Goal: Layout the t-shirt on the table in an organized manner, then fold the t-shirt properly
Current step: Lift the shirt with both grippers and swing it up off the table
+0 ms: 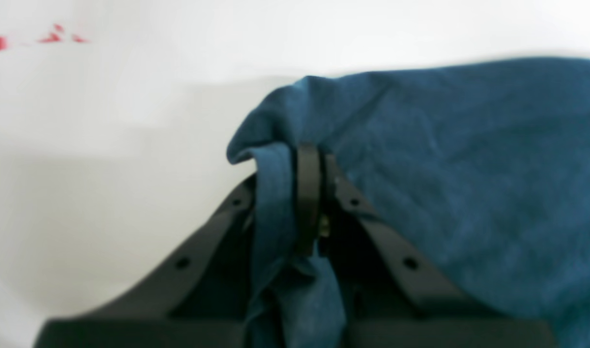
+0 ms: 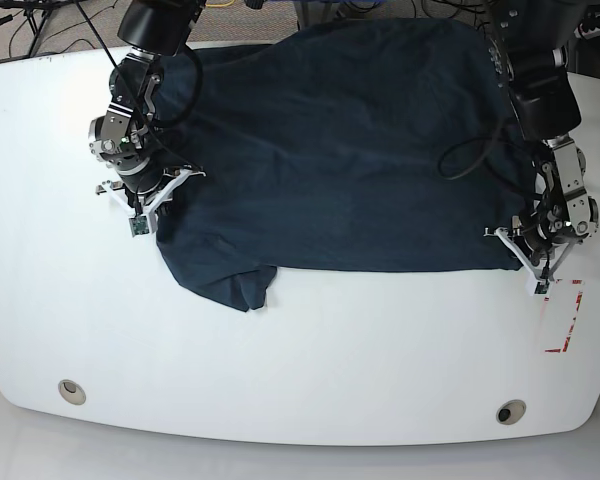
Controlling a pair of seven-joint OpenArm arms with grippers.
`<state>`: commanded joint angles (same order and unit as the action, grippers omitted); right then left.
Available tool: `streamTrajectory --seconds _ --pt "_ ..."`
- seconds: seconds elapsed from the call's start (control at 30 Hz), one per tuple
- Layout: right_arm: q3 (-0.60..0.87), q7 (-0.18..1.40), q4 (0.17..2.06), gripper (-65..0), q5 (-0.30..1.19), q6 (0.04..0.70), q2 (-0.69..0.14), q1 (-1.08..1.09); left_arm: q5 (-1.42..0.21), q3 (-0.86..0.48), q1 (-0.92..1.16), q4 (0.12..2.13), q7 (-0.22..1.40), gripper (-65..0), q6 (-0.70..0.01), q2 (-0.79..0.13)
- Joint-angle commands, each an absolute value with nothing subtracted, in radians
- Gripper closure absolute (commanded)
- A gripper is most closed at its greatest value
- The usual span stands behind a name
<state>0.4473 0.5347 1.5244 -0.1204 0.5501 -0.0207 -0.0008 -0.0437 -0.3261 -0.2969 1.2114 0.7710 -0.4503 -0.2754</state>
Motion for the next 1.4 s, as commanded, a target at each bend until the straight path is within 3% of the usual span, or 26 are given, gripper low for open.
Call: streamTrajectory --seconds 0.3,0.7,1.07,1.4 --pt "0.447 0.536 1.521 -2.5 -0.122 0.55 -0.028 0.071 -0.045 -0.346 -0.289 1.457 0.903 0.0 -0.45 -0.217" --pt "0.446 0.602 1.523 -2.5 -0.122 0.565 -0.11 0.229 -0.045 -0.389 -0.4 1.722 1.041 0.0 -0.449 -0.156" --pt "0.437 0.743 1.523 -2.5 -0.122 0.651 -0.205 0.479 -0.044 -0.383 -0.604 1.776 1.106 0.0 -0.446 -0.156" --pt "0.231 0.877 1.557 -2.7 -0.113 0.67 -0.348 0.786 -0.044 -0.381 -0.897 1.776 1.185 0.0 -0.446 -0.156"
